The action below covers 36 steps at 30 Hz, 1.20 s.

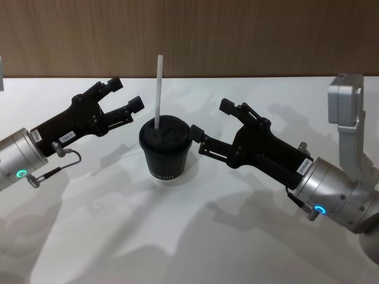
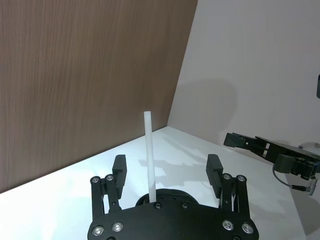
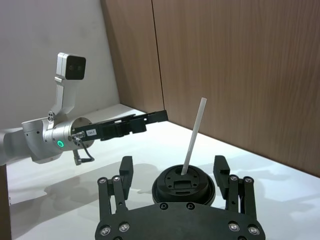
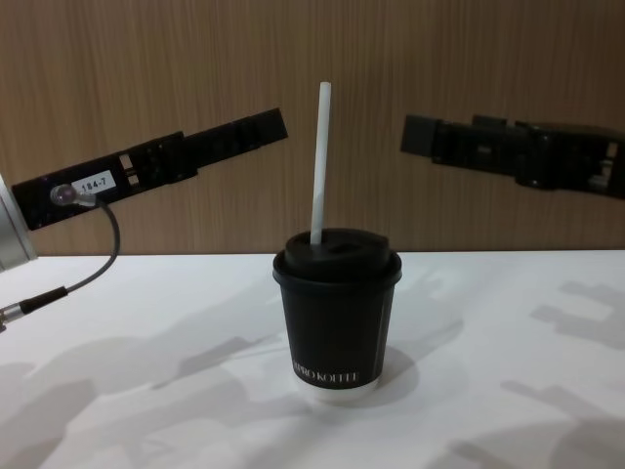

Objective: Pick up the straw with one hand, pass it to the other hand, and insert it into the cup.

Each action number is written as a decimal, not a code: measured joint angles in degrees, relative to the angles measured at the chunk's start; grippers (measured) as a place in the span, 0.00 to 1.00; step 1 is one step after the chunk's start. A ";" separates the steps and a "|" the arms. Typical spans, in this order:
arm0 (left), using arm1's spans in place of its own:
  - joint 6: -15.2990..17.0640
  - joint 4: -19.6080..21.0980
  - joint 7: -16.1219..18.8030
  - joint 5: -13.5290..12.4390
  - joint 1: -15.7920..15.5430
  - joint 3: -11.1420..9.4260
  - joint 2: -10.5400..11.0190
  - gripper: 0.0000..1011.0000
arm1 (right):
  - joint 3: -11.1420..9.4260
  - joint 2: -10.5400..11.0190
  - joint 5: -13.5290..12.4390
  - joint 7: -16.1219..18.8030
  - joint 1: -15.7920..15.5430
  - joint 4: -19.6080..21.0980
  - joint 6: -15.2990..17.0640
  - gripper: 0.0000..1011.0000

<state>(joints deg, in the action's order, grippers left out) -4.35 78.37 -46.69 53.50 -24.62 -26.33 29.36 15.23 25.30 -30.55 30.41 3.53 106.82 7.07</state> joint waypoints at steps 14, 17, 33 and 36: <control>0.00 0.00 0.00 -0.01 0.00 0.00 0.00 0.99 | 0.00 0.00 0.00 0.00 -0.02 0.00 0.00 0.99; 0.00 0.00 0.00 -0.01 0.00 0.00 0.00 0.99 | 0.00 0.00 0.00 0.00 -0.01 0.00 0.00 0.99; 0.01 0.00 0.00 -0.01 0.00 -0.01 0.00 0.99 | 0.00 0.00 0.00 0.00 -0.01 0.00 0.00 0.99; 0.01 0.00 0.00 -0.01 0.00 0.00 0.00 0.99 | 0.00 0.00 0.00 0.00 -0.01 -0.01 0.00 0.99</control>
<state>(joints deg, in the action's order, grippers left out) -4.34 78.36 -46.69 53.49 -24.63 -26.33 29.36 15.22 25.29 -30.55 30.41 3.51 106.82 7.06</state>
